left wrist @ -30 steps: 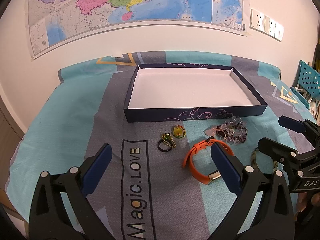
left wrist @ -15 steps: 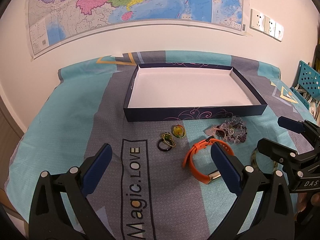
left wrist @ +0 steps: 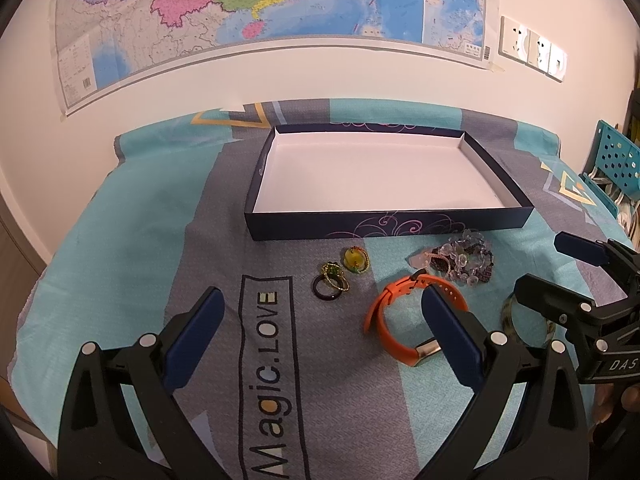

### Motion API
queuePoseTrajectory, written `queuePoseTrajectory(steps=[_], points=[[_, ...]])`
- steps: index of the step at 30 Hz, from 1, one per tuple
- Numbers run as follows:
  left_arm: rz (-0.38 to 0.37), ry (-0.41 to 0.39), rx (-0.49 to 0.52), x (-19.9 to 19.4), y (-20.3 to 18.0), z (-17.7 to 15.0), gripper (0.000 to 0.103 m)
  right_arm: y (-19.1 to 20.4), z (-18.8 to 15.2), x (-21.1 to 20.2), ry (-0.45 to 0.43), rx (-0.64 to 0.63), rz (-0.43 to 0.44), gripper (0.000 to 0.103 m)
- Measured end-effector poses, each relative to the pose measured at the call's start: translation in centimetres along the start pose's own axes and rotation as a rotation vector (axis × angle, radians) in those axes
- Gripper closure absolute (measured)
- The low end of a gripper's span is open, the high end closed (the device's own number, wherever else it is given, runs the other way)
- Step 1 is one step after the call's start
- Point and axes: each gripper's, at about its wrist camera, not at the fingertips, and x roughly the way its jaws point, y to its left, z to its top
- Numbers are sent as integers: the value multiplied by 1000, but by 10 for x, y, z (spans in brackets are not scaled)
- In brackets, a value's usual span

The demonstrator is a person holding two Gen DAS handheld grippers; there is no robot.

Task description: Organize jewelry

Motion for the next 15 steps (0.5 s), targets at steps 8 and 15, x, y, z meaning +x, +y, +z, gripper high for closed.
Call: queuePoseTrajectory(steps=[8, 15], points=[[-2, 3, -1, 2, -2, -1, 6, 0, 0, 0, 2, 0, 1, 7], [-9, 5, -3, 4, -1, -4, 6, 0, 0, 0, 6, 2, 2, 7]])
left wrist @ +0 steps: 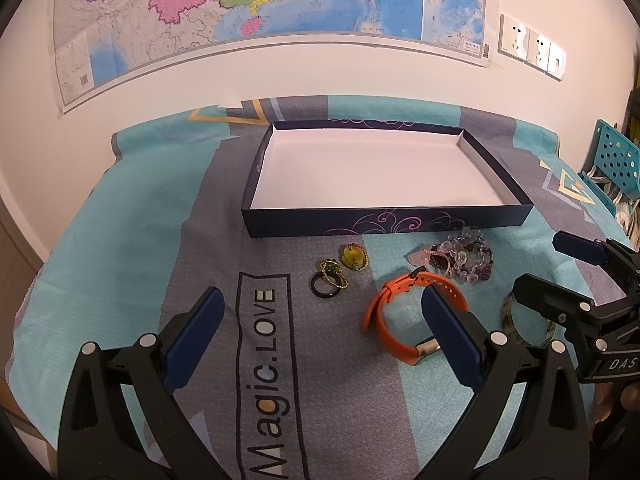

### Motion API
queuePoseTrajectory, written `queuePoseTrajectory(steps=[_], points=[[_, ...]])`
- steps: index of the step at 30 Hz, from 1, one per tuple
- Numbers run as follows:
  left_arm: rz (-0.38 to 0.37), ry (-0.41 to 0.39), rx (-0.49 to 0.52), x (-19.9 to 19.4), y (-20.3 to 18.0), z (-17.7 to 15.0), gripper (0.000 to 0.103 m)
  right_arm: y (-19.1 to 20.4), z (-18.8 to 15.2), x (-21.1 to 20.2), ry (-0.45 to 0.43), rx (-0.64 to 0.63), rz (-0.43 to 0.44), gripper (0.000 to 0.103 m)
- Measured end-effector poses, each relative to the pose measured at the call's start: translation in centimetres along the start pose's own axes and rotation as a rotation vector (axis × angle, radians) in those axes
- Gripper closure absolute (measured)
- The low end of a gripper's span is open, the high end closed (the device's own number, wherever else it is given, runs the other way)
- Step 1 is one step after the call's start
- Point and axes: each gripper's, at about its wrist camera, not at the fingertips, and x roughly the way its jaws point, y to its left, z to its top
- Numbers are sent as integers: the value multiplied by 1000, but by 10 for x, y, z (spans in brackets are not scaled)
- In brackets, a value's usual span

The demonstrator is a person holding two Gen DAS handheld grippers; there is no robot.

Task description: Organize jewelry

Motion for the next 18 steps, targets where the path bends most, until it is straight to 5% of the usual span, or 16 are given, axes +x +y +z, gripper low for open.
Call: queuePoseTrajectory(steps=[18], points=[[-17, 13, 2, 3, -1, -1, 6, -4, 1, 0, 5, 3, 0, 7]])
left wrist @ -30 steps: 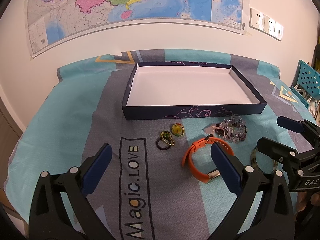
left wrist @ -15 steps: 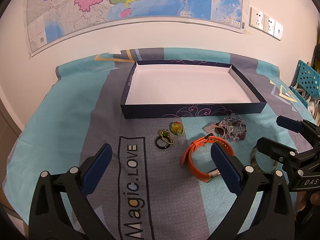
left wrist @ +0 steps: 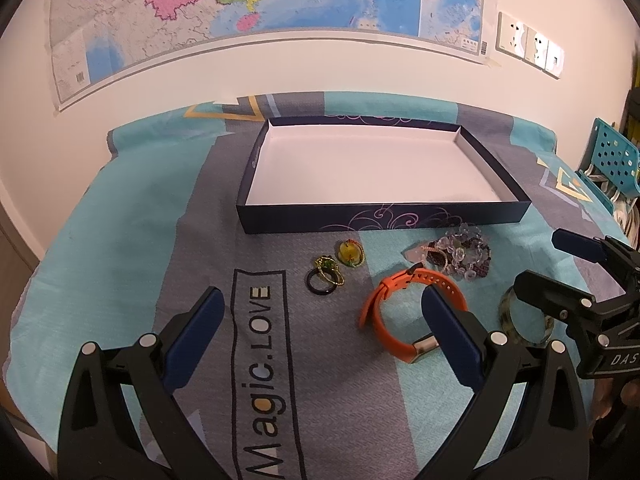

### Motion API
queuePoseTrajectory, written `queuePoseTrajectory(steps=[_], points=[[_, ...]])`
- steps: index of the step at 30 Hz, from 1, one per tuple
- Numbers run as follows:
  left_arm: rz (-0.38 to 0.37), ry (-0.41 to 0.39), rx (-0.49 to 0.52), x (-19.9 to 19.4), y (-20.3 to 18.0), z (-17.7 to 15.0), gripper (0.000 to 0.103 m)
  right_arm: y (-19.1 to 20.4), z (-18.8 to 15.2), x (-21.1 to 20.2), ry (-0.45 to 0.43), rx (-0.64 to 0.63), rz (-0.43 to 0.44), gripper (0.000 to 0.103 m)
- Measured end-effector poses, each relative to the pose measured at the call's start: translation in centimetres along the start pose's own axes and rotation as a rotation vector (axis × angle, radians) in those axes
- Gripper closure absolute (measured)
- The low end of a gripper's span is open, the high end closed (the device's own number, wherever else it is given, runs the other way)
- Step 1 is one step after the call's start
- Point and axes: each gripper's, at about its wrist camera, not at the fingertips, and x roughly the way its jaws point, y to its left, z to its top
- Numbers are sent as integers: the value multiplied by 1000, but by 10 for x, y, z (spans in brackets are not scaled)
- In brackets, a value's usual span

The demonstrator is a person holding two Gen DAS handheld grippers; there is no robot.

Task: Organize jewelry
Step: 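Grasp the orange watch band with the left gripper while the right gripper grasps the tortoiseshell bangle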

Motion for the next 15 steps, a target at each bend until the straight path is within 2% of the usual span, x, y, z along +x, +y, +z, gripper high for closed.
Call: queuePoseTrajectory(steps=[10, 15], points=[[-67, 39, -3, 9, 1, -4, 6, -11, -5, -1, 28, 1, 27, 7], [-107, 62, 4, 15, -2, -5, 16, -16, -9, -3, 57, -18, 49, 11]])
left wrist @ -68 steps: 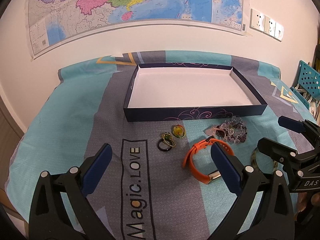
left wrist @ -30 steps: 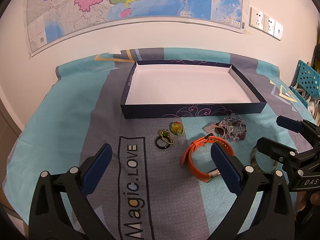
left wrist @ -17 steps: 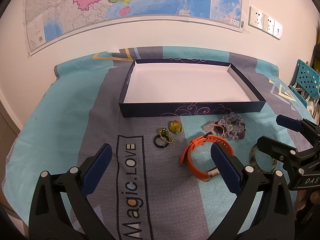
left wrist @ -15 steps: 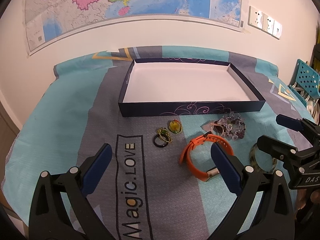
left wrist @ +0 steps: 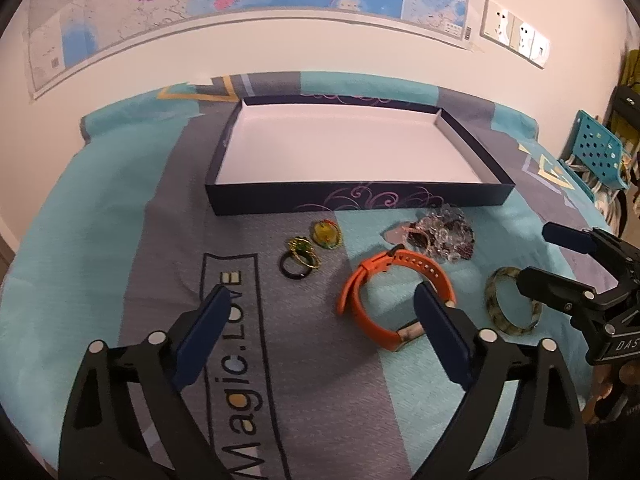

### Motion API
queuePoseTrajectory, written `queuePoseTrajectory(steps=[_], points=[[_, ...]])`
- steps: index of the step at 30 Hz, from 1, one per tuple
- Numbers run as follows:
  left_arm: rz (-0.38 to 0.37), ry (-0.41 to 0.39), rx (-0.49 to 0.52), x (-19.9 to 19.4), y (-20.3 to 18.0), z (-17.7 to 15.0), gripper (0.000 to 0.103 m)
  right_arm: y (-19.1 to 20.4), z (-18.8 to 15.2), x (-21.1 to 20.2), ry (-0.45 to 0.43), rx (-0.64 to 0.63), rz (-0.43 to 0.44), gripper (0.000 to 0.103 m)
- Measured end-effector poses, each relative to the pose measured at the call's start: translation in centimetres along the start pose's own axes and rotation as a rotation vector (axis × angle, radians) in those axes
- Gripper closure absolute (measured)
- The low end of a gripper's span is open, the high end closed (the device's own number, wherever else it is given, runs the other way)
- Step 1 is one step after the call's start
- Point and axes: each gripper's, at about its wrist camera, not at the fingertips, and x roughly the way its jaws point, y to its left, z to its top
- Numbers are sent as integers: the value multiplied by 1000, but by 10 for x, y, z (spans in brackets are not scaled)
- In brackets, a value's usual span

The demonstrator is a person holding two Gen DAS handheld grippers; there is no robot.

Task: Organize jewelry
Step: 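Grasp the orange watch band with the left gripper while the right gripper grasps the tortoiseshell bangle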

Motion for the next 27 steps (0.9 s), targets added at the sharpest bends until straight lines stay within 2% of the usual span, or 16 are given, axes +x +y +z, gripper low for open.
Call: queuePoseTrajectory(steps=[4, 14, 16, 20, 22, 24, 26, 27], points=[[-39, 21, 0, 5, -1, -1, 22, -3, -5, 2, 35, -17, 9, 22], [-146, 81, -3, 15, 1, -2, 53, -5, -17, 8, 108, -52, 36, 59], [-157, 94, 6, 17, 0, -1, 56, -5, -18, 10, 113, -60, 25, 63], [-171, 136, 25, 24, -3, -1, 73, -8, -16, 10, 121, -67, 9, 73], [-168, 135, 38, 24, -5, -1, 74, -8, -15, 10, 121, -79, -4, 77], [-169, 137, 40, 25, -6, 0, 82, -8, -15, 10, 121, -85, -19, 84], [-165, 138, 45, 25, -6, 1, 86, -12, -15, 11, 121, -73, -13, 97], [-163, 137, 44, 25, -6, 1, 88, -13, -15, 10, 121, -66, -6, 97]])
